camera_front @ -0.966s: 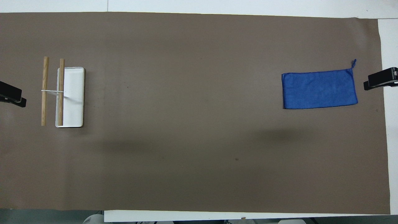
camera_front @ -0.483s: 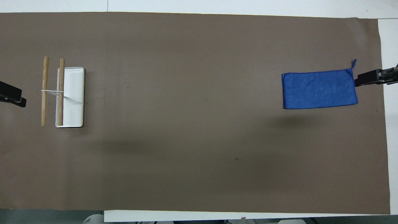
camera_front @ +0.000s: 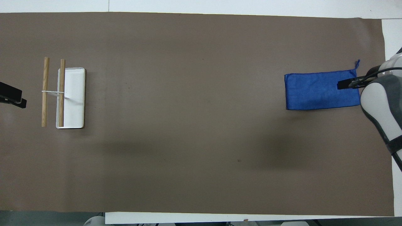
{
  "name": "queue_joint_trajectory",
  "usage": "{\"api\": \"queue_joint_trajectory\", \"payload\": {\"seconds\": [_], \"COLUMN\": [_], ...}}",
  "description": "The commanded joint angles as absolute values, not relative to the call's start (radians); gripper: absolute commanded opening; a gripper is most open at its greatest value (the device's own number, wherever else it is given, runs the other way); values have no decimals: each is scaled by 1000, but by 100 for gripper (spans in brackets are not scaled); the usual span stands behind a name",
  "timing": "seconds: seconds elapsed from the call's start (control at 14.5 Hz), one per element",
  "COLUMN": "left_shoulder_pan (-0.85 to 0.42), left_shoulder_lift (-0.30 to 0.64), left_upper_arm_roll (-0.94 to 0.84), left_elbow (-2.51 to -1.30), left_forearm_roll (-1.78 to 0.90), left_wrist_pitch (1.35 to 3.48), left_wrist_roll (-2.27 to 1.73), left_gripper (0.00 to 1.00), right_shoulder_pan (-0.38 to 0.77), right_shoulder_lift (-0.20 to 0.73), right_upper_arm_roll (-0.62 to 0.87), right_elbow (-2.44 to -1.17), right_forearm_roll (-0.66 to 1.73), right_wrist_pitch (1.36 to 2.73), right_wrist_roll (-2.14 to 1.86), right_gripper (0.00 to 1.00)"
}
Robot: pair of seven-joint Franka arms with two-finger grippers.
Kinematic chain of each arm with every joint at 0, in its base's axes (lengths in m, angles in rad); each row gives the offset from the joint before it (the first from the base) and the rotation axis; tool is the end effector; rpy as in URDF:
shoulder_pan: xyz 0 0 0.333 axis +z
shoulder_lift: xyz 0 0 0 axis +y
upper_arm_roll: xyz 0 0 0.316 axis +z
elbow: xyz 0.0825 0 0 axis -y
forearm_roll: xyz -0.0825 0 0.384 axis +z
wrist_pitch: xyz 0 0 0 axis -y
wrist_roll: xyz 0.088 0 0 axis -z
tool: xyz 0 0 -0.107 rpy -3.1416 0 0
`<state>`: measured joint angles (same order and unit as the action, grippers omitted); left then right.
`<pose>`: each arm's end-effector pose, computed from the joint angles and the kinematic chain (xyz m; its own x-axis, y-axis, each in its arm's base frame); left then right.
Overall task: Right arm passes towel to left arm to hang
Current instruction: 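Close the right gripper on the blue towel's corner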
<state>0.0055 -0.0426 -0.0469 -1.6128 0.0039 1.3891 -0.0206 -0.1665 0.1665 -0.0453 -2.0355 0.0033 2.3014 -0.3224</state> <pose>0.5198 -0.0216 0.6138 0.9835 -0.0190 -0.1800 -0.0211 -0.9997 -0.0096 0.5776 -0.1234 0.3733 0.9895 0.1105 0.0928 0.1076 -0.9935 0.0361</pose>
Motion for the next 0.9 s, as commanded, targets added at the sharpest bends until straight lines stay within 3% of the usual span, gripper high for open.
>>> {"api": "queue_joint_trajectory", "payload": {"seconds": [0.0, 0.21, 0.83], "left_shoulder_pan": [3, 3, 3], "left_shoulder_lift": [-58, -58, -58], "left_upper_arm_roll": [-41, -41, -41], "left_elbow": [-1635, -1635, -1635], "left_forearm_roll": [-6, -6, -6], "left_wrist_pitch": [1408, 1408, 1408], "left_wrist_roll": [-15, -15, -15], "left_gripper": [100, 100, 100], "right_shoulder_pan": [-189, -192, -189], "right_shoulder_lift": [207, 259, 304], "right_upper_arm_roll": [-35, -35, -23], "right_elbow": [-2079, -2079, -2054], "right_forearm_roll": [-2, -2, -12], "right_wrist_pitch": [2370, 2402, 2431], "right_wrist_roll": [-348, -348, -405], "right_gripper": [99, 99, 95]}}
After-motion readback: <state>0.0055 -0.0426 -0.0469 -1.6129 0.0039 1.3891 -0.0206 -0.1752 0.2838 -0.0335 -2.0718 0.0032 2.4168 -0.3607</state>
